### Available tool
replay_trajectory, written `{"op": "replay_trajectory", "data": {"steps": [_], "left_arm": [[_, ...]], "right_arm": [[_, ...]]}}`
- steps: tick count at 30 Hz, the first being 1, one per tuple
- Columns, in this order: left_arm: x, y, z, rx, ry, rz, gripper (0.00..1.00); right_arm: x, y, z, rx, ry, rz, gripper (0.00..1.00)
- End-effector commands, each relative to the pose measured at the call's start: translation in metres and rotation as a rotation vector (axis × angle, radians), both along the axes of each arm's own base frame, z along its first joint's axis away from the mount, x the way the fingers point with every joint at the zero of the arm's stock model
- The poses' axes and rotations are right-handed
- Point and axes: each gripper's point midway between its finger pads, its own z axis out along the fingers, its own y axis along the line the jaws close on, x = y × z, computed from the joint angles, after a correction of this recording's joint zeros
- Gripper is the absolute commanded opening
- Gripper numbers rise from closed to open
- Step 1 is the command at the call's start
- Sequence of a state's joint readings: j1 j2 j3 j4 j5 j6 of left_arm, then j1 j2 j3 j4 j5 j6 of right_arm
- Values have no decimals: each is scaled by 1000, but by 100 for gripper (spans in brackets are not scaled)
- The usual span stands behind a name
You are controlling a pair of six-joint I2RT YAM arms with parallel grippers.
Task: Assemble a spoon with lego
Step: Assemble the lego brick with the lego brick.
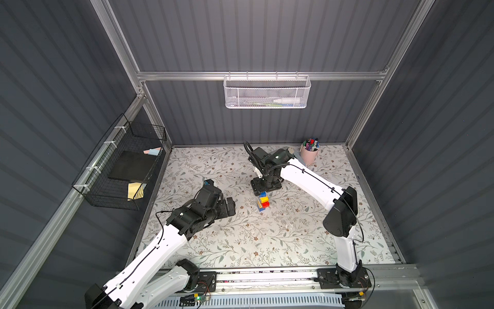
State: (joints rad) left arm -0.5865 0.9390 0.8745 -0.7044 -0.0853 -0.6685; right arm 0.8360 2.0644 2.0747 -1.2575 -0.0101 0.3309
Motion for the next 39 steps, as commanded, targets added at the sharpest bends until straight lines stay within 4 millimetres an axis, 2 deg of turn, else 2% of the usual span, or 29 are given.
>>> {"op": "replay_trajectory", "data": {"steps": [1,11,17,39], "left_arm": [[-2,-1,-2,8,-9,-28,99],[-3,-1,-3,17,-5,-40,99],[-4,0,-1,18,-9,-42,99],[-5,1,-6,34,0,-44,99]], "right_arm": [[-1,-8,-4,-58,7,6,73],[4,-7,-12,-90,4,8,64],[5,-5,-10,-90,-1,14,60],[-4,2,-18,-80,45,56,37]]}}
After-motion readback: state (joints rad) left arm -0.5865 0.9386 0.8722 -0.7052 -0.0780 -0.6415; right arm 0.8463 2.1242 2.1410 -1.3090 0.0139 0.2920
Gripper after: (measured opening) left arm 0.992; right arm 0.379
